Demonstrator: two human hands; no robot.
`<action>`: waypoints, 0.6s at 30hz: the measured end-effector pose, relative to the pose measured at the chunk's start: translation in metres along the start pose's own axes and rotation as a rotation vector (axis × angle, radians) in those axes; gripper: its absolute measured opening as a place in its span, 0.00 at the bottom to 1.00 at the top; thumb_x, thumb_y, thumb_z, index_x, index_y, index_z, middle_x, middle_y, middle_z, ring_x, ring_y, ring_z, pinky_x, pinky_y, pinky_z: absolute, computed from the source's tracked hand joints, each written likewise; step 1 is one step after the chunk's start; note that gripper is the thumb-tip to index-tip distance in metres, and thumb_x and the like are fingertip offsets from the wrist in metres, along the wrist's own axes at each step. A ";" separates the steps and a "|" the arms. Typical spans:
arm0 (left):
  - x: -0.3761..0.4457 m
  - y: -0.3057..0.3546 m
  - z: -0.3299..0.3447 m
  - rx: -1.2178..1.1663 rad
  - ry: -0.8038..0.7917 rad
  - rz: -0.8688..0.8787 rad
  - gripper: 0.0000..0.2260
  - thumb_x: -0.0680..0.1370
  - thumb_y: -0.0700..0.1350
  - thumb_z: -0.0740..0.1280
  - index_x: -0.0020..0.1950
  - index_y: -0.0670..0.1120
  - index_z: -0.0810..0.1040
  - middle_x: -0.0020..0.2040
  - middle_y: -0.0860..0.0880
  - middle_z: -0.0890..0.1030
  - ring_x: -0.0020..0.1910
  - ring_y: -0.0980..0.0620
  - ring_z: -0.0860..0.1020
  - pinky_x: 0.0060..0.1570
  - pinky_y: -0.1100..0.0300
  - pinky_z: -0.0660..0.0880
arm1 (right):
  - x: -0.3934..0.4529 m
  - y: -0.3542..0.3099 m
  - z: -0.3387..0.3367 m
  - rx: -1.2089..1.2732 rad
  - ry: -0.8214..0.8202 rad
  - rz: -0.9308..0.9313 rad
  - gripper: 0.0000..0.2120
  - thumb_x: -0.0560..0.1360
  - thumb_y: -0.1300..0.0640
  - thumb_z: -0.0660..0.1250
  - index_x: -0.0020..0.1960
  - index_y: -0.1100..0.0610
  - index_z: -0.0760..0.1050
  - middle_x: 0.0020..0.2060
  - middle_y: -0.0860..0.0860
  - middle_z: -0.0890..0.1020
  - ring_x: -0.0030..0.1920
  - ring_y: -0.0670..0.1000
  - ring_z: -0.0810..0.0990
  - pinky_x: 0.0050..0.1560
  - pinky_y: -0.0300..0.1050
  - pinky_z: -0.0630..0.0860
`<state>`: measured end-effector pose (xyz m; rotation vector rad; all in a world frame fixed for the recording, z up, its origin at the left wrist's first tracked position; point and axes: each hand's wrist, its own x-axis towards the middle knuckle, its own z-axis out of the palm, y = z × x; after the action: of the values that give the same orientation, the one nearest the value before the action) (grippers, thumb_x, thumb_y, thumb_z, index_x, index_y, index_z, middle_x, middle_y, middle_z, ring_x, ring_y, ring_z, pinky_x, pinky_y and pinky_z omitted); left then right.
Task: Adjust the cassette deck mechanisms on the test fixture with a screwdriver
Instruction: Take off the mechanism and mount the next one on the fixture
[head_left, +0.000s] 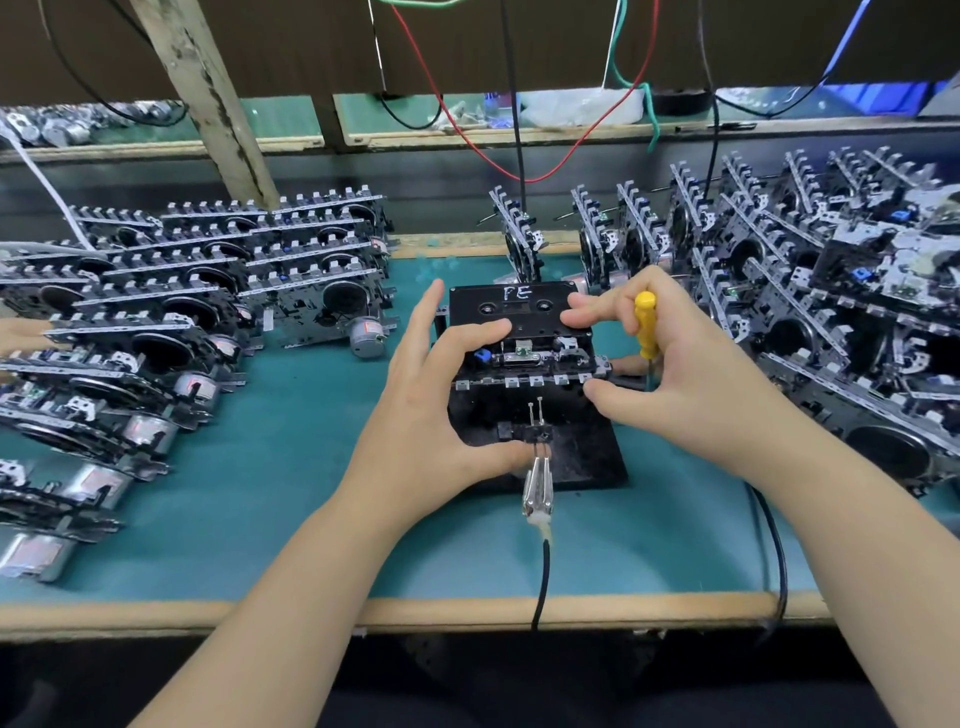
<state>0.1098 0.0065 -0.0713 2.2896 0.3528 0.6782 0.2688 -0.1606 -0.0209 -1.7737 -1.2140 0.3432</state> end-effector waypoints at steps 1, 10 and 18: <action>0.000 0.000 0.001 -0.005 0.000 0.001 0.40 0.61 0.55 0.83 0.68 0.67 0.68 0.82 0.61 0.47 0.78 0.66 0.50 0.64 0.74 0.55 | 0.000 0.000 0.000 -0.003 0.003 0.000 0.21 0.72 0.66 0.71 0.47 0.51 0.59 0.59 0.39 0.82 0.70 0.36 0.71 0.56 0.47 0.78; -0.001 -0.001 0.004 -0.016 0.021 0.011 0.40 0.62 0.55 0.83 0.68 0.68 0.68 0.82 0.59 0.50 0.78 0.66 0.52 0.65 0.72 0.56 | 0.000 0.000 0.005 -0.007 0.048 -0.007 0.22 0.73 0.68 0.70 0.45 0.49 0.60 0.60 0.42 0.82 0.70 0.37 0.71 0.57 0.55 0.79; -0.001 -0.002 0.005 -0.025 0.038 0.011 0.39 0.63 0.54 0.83 0.68 0.68 0.68 0.82 0.59 0.50 0.78 0.65 0.53 0.64 0.70 0.58 | -0.001 0.002 -0.003 0.003 -0.048 -0.008 0.21 0.71 0.71 0.68 0.48 0.52 0.60 0.64 0.41 0.79 0.72 0.35 0.67 0.57 0.36 0.77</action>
<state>0.1117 0.0046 -0.0766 2.2592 0.3482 0.7286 0.2717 -0.1632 -0.0215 -1.7666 -1.2538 0.3848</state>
